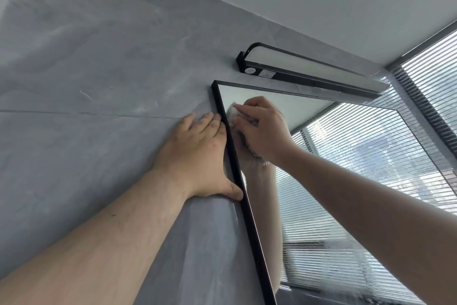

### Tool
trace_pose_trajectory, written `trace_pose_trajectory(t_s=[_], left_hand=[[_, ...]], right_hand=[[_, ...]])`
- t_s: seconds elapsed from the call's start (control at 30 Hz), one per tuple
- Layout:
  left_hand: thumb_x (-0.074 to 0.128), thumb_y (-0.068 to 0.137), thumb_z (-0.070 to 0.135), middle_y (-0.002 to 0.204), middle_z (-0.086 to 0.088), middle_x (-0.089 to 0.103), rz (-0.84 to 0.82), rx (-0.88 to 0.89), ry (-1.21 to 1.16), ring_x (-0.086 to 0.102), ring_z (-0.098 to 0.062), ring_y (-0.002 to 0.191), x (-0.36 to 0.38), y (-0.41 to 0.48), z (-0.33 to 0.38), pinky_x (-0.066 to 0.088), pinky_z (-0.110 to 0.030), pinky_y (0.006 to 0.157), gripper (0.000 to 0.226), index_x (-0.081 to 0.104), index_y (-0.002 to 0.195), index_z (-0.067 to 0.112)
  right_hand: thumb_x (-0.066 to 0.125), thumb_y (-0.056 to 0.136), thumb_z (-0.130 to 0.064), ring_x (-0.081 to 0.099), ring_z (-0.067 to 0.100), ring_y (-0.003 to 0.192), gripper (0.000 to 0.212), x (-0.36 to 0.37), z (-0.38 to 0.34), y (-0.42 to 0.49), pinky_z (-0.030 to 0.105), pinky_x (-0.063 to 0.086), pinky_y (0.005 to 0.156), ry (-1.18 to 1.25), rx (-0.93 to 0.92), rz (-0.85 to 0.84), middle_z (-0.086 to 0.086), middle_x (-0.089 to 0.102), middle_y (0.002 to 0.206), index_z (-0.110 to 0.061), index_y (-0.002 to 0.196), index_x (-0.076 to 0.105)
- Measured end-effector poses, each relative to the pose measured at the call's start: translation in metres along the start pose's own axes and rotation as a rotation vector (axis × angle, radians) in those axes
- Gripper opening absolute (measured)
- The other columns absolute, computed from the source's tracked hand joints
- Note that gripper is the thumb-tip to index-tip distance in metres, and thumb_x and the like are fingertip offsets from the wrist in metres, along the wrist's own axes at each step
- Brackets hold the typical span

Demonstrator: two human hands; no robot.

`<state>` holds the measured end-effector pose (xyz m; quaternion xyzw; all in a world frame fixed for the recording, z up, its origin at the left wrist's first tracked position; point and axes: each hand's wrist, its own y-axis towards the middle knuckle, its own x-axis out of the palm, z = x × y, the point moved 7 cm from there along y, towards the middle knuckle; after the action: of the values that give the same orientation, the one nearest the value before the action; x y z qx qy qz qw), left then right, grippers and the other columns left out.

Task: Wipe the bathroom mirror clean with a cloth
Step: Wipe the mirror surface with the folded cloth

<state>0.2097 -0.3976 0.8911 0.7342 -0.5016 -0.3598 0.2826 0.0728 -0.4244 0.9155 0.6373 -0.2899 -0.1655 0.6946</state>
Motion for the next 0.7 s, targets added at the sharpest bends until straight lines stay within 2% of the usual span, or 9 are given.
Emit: trace_pose_trajectory(t_s=[0.07,0.23,0.33,0.4,0.53,0.6,0.7], left_hand=[[0.044,0.050,0.099,0.166,-0.005,0.002,0.008,0.001,-0.001,-0.004,-0.018,0.153,0.001,0.000,0.000,-0.005,-0.041,0.123,0.144,0.006,0.157,0.011],[0.041,0.049,0.101,0.166,-0.004,0.000,0.002,-0.002,0.002,-0.005,-0.017,0.153,0.003,0.000,-0.001,-0.005,-0.041,0.123,0.145,0.004,0.157,0.011],[0.042,0.049,0.100,0.166,-0.005,0.001,0.004,0.001,-0.006,-0.005,-0.017,0.153,0.002,0.000,0.000,-0.005,-0.041,0.123,0.145,0.004,0.157,0.010],[0.043,0.049,0.100,0.166,-0.005,0.001,0.011,0.003,-0.010,-0.004,-0.018,0.153,0.002,0.000,0.000,-0.005,-0.042,0.123,0.145,0.005,0.157,0.010],[0.043,0.048,0.100,0.166,-0.005,0.002,0.028,0.005,-0.021,-0.003,-0.018,0.153,0.002,0.000,0.000,-0.004,-0.042,0.123,0.146,0.006,0.157,0.010],[0.044,0.049,0.100,0.166,-0.006,0.002,0.030,0.003,-0.025,-0.004,-0.018,0.153,0.001,-0.001,0.000,-0.005,-0.042,0.123,0.146,0.005,0.157,0.009],[0.045,0.050,0.099,0.166,-0.005,0.002,0.024,0.009,-0.024,-0.003,-0.018,0.153,0.000,-0.002,0.001,-0.005,-0.042,0.123,0.145,0.006,0.157,0.009]], right_hand=[[0.068,0.090,-0.026,0.056,0.011,0.101,0.012,-0.006,0.018,0.018,0.025,0.042,0.092,-0.033,0.064,0.062,-0.012,0.061,0.103,-0.028,0.090,0.079],[0.058,0.090,-0.030,0.058,0.017,0.095,0.028,-0.051,0.118,0.029,0.028,0.042,0.085,-0.138,0.434,0.209,-0.003,0.064,0.098,-0.032,0.065,0.071],[0.053,0.087,-0.034,0.062,0.027,0.087,0.033,-0.079,0.173,0.000,0.032,0.050,0.080,-0.197,0.633,0.255,0.008,0.068,0.092,-0.033,0.056,0.064],[0.051,0.087,-0.033,0.062,0.031,0.084,0.034,-0.091,0.188,-0.014,0.030,0.047,0.073,-0.215,0.715,0.271,0.013,0.067,0.089,-0.028,0.057,0.064],[0.048,0.094,-0.021,0.051,0.028,0.100,0.029,-0.086,0.172,-0.006,0.027,0.032,0.077,-0.244,0.712,0.253,0.007,0.053,0.097,-0.024,0.074,0.069],[0.048,0.096,-0.022,0.048,0.026,0.103,0.028,-0.073,0.151,0.010,0.029,0.032,0.081,-0.243,0.616,0.236,0.004,0.051,0.101,-0.021,0.085,0.073],[0.046,0.098,-0.028,0.041,0.018,0.100,0.029,-0.047,0.112,0.031,0.032,0.031,0.084,-0.239,0.455,0.190,-0.003,0.053,0.103,-0.023,0.086,0.072]])
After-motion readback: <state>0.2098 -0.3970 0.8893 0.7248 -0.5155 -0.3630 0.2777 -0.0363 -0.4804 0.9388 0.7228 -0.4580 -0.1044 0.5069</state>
